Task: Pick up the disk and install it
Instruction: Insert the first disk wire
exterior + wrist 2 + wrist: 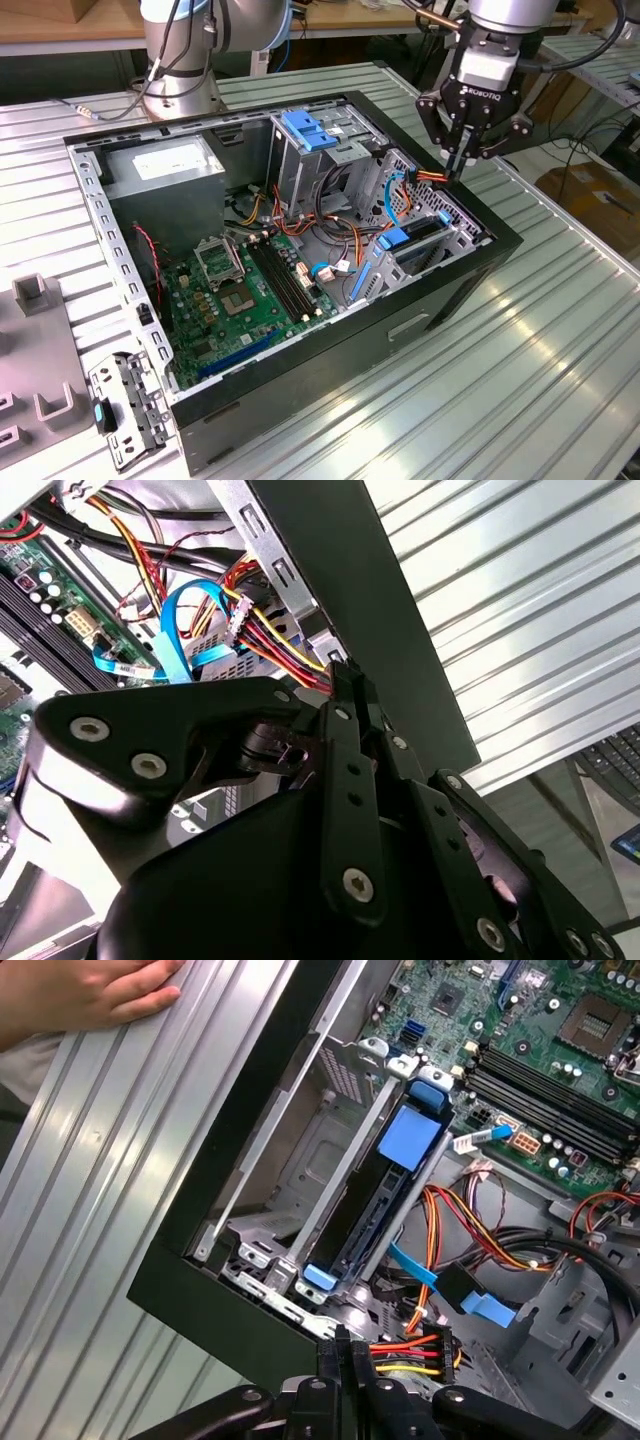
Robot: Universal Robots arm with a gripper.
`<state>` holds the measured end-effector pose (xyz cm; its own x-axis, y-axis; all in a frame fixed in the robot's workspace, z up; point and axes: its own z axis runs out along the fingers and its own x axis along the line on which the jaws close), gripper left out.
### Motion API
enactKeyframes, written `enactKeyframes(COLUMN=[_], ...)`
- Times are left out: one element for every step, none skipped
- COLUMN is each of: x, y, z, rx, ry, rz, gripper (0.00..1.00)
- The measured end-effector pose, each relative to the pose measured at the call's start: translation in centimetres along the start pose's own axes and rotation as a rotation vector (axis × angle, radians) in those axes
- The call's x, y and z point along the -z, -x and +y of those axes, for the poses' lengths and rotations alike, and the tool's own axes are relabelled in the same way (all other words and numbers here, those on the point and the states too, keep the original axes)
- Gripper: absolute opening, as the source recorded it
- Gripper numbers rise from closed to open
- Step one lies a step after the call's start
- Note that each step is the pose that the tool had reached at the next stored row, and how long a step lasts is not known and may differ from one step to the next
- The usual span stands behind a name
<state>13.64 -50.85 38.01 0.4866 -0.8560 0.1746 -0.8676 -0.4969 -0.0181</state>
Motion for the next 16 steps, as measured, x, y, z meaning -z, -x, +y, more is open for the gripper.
enactKeyframes(x=[0.00,0.00,-0.01,0.00,0.00,0.00,0.00,0.00,0.00,0.00,0.00,0.00,0.00,0.00,0.00,0.00], y=[0.00,0.00,0.01,0.01,0.01,0.01,0.01,0.01,0.02,0.02,0.02,0.02,0.02,0.02,0.02,0.03], z=[0.00,0.00,0.00,0.00,0.00,0.00,0.00,0.00,-0.01,-0.01,-0.01,-0.01,-0.01,-0.01,-0.01,-0.01], rx=[-0.006,-0.012,-0.018,-0.033,-0.043,-0.050,-0.058,-0.064,-0.074,-0.084,-0.091,-0.098,-0.105,-0.112,-0.120,-0.130], ry=[0.0010,0.0020,0.0032,0.0058,0.0076,0.0087,0.0103,0.0114,0.0131,0.0149,0.0161,0.0173,0.0186,0.0199,0.0212,0.0230], rz=[0.0001,0.0001,0.0001,0.0005,0.0007,0.0008,0.0009,0.0010,0.0012,0.0014,0.0015,0.0017,0.0018,0.0019,0.0021,0.0022], gripper=[0.16,0.16,0.16,0.16,0.16,0.16,0.16,0.16,0.16,0.16,0.16,0.16,0.16,0.16,0.16,0.16])
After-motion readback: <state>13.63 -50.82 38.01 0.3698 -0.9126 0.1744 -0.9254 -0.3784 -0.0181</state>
